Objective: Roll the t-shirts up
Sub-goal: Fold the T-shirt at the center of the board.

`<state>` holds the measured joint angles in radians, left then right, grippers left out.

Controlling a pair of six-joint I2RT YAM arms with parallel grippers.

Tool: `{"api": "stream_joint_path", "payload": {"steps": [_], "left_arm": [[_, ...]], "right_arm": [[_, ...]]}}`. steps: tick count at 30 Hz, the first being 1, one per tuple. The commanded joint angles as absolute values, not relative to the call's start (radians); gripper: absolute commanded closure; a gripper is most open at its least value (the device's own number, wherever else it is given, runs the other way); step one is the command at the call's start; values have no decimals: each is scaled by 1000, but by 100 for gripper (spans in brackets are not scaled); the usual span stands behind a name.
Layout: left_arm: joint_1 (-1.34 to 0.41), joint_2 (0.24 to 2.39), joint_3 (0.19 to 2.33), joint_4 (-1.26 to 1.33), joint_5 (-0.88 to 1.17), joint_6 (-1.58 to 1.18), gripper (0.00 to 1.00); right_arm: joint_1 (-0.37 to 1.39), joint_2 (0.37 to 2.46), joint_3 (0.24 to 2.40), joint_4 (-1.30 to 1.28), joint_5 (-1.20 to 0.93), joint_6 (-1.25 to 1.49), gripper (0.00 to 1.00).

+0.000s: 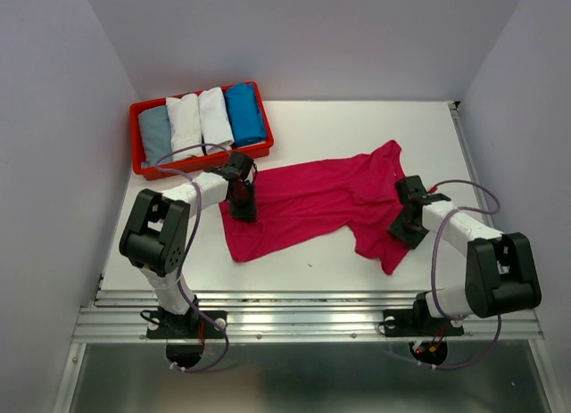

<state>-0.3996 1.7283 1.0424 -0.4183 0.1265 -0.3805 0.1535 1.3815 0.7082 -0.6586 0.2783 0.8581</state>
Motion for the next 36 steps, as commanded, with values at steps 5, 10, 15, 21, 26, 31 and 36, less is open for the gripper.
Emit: {"api": "stream_joint_path", "payload": {"steps": [5,10,15,21,26,31,36], "left_arm": [[-382,1694,1061,-466,106,-348,67],[-380,1692,1071,-466,109,-350,67],[-380,1694,1081,-466,121,-356,67],[-382,1697,1098,-477,115,-356,67],[-382,1692,1094,-479,115,-362,67],[-382,1675,1081,-482,109,-373,67],[-382,1652,1068,-486,109,-383,67]], "right_arm": [[141,1416,811,-787,447,833,51],[141,1281,858,-738,281,701,51],[158,1229,819,-672,75,715,52],[307,1272,730,-637,66,813,52],[330,1295,629,-604,66,860,52],[367,1272,565,-669,60,920,52],[403,1161,515,-802,55,974,52]]}}
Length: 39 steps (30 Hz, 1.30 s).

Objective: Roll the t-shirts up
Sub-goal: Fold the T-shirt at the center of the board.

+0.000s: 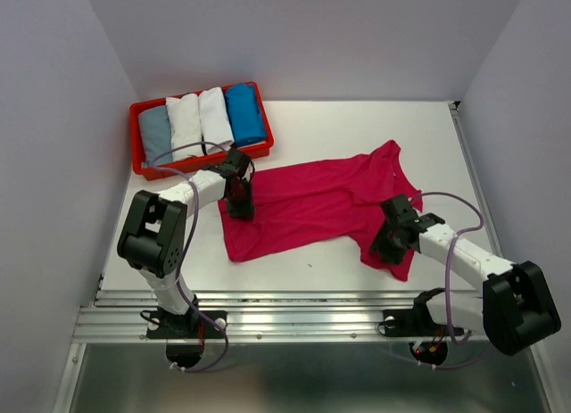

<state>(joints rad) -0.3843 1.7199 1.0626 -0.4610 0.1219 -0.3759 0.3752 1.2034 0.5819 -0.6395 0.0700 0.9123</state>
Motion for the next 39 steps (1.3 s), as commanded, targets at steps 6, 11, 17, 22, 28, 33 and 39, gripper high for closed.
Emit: {"api": "stream_joint_path", "payload": {"steps": [6,11,17,22,28,33,39], "left_arm": [[-380,1638,1066,-492,112,-384,67],[-380,1626,1095,-512,107,-379,67],[-380,1614,1124,-537,95,-371,67],[-374,1603,1134,-546,91,-362,67],[-364,1600,1132,-545,97,-357,67],[-360,1606,1131,-543,101,-354,67],[-356,1611,1135,-545,103,-350,67]], "right_arm": [[403,1062,564,-928,95,986,51],[403,1046,734,-902,210,1014,45],[344,1216,870,-735,328,1008,38],[186,1305,848,-531,180,968,37],[150,1391,838,-425,137,973,40],[130,1442,828,-382,120,980,42],[121,1483,807,-338,120,996,46]]}}
